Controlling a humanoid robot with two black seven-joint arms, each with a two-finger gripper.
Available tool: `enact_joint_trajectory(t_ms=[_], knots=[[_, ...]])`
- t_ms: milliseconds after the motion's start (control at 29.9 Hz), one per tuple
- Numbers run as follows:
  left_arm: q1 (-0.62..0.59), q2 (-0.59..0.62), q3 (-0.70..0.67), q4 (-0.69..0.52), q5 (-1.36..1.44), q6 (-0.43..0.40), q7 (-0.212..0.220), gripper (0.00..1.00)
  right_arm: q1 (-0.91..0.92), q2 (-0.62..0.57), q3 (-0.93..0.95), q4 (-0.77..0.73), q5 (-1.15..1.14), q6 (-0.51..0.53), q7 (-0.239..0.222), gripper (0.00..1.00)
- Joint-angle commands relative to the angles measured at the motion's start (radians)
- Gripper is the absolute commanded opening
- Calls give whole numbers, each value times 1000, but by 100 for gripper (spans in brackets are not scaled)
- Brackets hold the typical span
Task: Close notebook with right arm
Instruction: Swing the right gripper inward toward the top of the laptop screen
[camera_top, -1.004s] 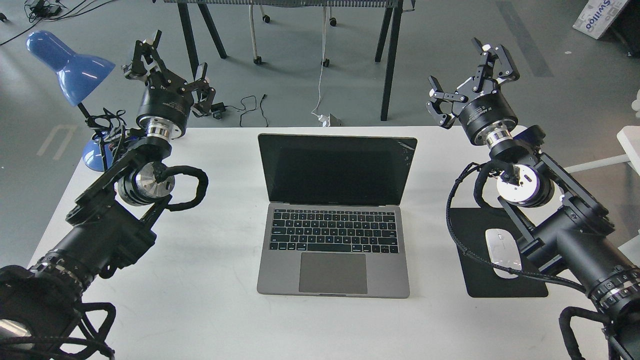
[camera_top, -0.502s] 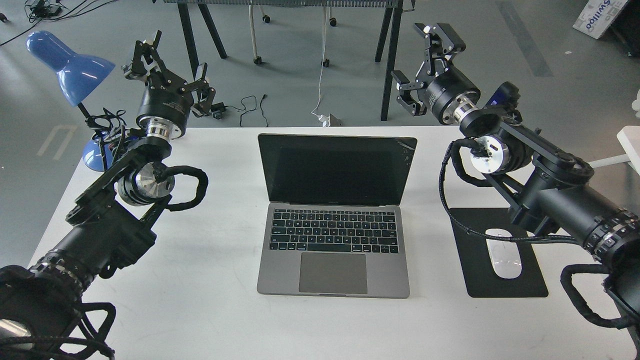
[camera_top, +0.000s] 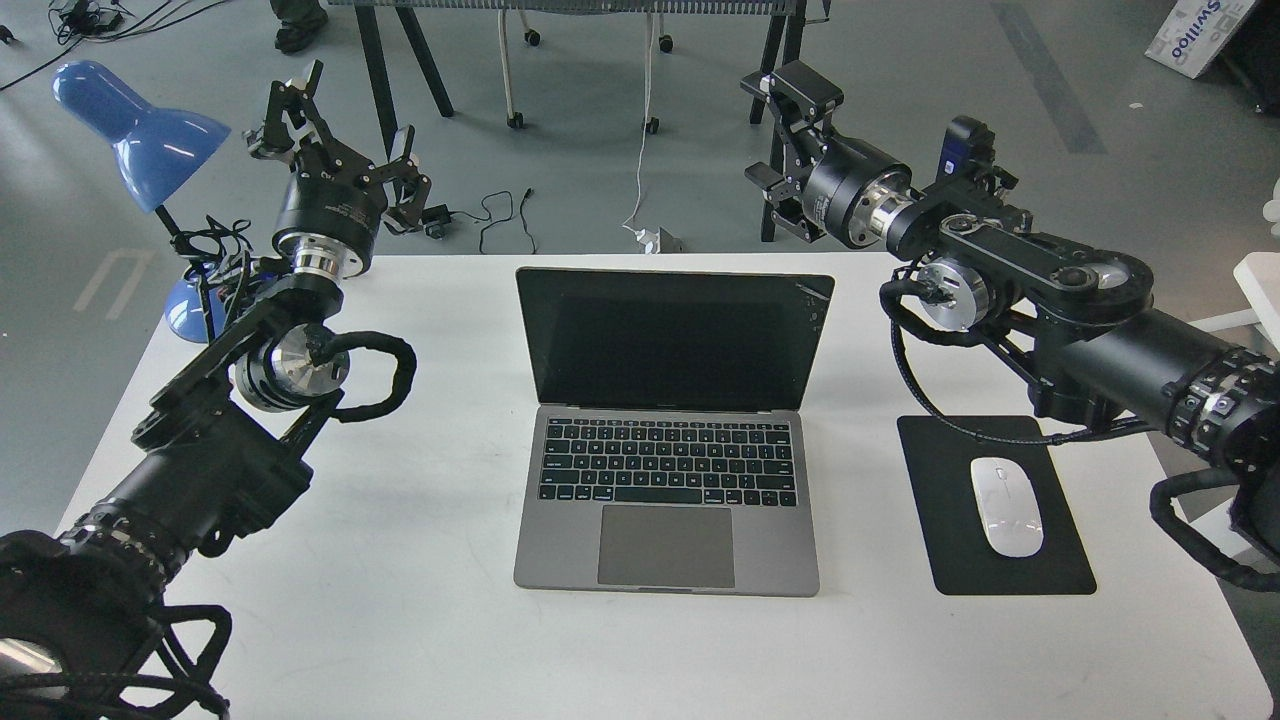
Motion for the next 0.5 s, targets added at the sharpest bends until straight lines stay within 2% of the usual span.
enact_joint_trajectory(t_ms=[0,469], knots=[[0,0,1,0,0,0,0,100,12,0,-48,3,-42,1,0,100],[-2,0,0,0,-3,0,0,100,33,0,-134,19,-82,44,0,100]])
